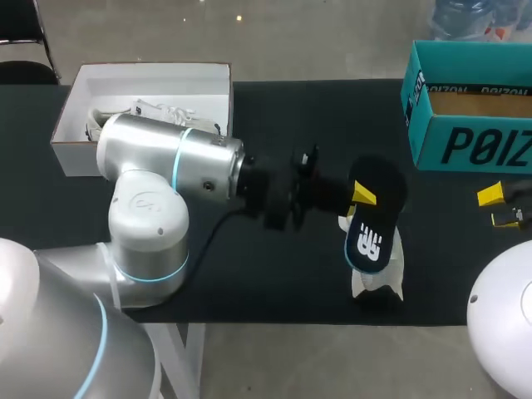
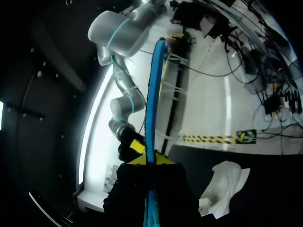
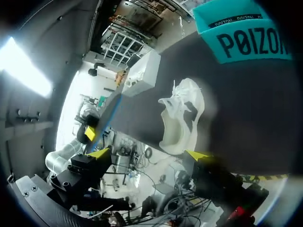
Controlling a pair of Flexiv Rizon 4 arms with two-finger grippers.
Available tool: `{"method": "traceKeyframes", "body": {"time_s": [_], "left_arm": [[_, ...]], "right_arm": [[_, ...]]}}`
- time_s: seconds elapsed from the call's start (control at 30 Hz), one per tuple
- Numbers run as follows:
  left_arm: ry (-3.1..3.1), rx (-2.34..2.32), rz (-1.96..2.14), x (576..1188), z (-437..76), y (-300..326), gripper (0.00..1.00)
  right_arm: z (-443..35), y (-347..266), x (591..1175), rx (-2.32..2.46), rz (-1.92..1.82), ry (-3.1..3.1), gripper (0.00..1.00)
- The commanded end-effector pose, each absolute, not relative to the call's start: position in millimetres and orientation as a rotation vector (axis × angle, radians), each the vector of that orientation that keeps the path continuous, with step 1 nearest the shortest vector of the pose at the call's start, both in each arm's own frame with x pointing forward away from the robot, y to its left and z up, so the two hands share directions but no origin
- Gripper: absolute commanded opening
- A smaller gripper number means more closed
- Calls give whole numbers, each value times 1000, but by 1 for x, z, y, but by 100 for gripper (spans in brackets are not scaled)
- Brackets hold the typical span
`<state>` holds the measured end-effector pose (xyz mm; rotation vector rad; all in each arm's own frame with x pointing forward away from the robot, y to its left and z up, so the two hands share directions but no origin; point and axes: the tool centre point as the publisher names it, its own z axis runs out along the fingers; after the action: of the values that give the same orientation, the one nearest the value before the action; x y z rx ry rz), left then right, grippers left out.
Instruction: Take the shoe out of the shoebox, open the shoe tongue, remove and reinsert the insole, then place the shoe into the shoebox
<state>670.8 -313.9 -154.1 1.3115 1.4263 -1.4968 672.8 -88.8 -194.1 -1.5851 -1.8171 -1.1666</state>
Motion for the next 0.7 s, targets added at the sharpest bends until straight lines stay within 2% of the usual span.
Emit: {"method": "traceKeyframes", "body": {"time_s": [0.03,0.33,0.7], "left_arm": [[1449,1308,-1507,671,-150,-311,0],[1492,1276,-1549,667,-150,-315,0],[1591,1266,-1563,661,-160,-319,0]], "right_arm": [[-181,-99,662,-1515,-1149,-2091,100],[-174,-116,650,-1329,-1008,-2461,100],[-173,-111,658,-1347,-930,-2451,100]]}}
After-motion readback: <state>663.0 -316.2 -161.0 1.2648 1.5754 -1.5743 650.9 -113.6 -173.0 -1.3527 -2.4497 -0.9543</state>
